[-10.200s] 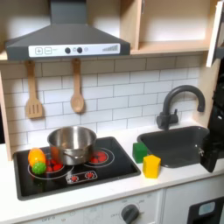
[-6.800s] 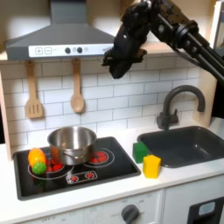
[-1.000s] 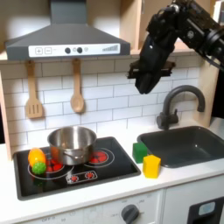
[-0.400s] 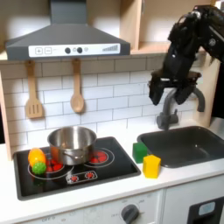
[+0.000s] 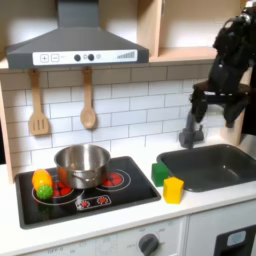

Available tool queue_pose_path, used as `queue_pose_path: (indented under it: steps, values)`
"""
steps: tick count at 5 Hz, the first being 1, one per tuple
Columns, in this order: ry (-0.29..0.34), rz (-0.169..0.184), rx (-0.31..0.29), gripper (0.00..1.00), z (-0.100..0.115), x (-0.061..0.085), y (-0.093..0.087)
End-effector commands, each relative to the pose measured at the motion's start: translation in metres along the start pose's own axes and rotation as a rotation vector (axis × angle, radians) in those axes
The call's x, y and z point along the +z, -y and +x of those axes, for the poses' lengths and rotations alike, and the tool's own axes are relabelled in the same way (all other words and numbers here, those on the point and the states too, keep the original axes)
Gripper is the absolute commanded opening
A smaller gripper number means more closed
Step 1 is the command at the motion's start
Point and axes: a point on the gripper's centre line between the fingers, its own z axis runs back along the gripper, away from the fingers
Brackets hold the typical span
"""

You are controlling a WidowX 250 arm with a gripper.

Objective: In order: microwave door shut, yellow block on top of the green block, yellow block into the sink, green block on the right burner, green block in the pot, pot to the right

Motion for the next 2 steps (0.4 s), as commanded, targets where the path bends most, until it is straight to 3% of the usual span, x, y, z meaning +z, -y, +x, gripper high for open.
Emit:
queue_pose_path:
  steps: [1,2]
  values:
    - [-0.002,-0.105,-0.163,1.0,-0.01,-0.002,0.037]
    - [0.004,-0.148,-0.229,1.0,-0.008,-0.003,0.054]
